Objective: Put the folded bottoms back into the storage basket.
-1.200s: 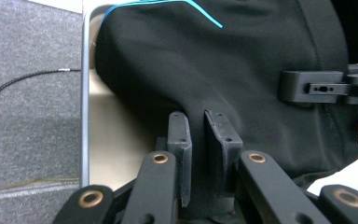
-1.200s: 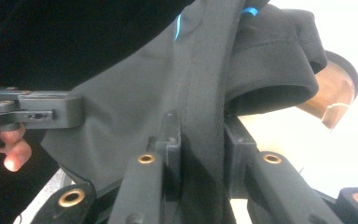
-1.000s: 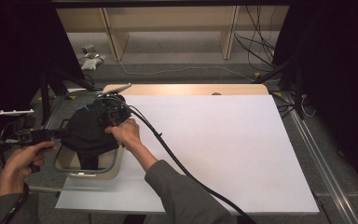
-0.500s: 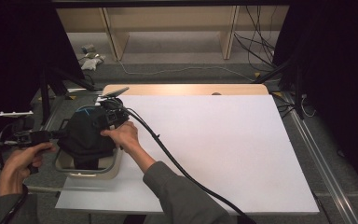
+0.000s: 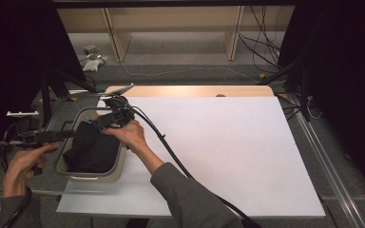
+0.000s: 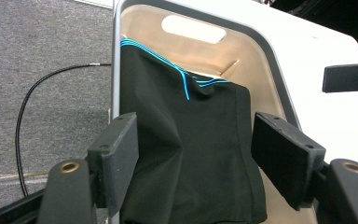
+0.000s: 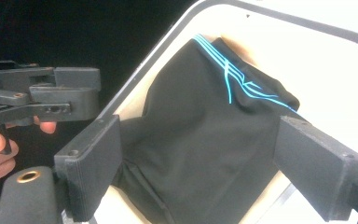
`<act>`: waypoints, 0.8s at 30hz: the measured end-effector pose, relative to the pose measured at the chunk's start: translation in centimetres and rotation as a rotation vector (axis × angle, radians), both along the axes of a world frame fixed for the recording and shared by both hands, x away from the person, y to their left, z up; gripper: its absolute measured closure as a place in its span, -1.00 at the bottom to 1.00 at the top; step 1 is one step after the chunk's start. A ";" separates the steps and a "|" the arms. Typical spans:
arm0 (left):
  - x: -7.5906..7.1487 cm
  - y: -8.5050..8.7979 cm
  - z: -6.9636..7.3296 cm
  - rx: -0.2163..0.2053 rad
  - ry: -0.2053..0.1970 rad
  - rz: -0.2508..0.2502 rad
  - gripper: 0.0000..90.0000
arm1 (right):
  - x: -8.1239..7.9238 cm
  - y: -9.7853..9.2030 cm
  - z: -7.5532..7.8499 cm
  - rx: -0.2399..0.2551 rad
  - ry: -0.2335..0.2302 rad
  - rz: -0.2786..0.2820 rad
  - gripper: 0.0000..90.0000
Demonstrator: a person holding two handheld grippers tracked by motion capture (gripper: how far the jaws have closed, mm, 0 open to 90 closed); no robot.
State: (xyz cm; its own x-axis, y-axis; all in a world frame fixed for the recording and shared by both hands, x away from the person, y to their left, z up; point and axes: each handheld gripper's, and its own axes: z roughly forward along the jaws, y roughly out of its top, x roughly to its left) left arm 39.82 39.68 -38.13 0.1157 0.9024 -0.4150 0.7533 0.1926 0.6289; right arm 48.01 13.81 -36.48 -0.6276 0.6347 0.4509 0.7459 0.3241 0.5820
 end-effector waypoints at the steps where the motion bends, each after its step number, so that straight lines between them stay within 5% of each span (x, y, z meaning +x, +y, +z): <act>1: 0.0 -0.1 0.0 0.000 -0.001 -0.003 -0.33 | 0.0 -0.1 0.1 -0.002 -0.002 0.005 -0.63; 24: 0.9 -3.9 1.1 -0.010 -0.060 -0.086 -0.57 | 0.9 -4.7 1.0 0.013 -0.045 -0.043 -0.64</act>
State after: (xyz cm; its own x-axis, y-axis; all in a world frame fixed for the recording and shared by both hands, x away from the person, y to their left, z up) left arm 40.71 35.82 -37.00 0.2174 0.8842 -0.4135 0.7284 0.1351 0.6717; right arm 48.90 9.09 -35.44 -0.6197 0.6561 0.4307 0.7317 0.2845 0.6194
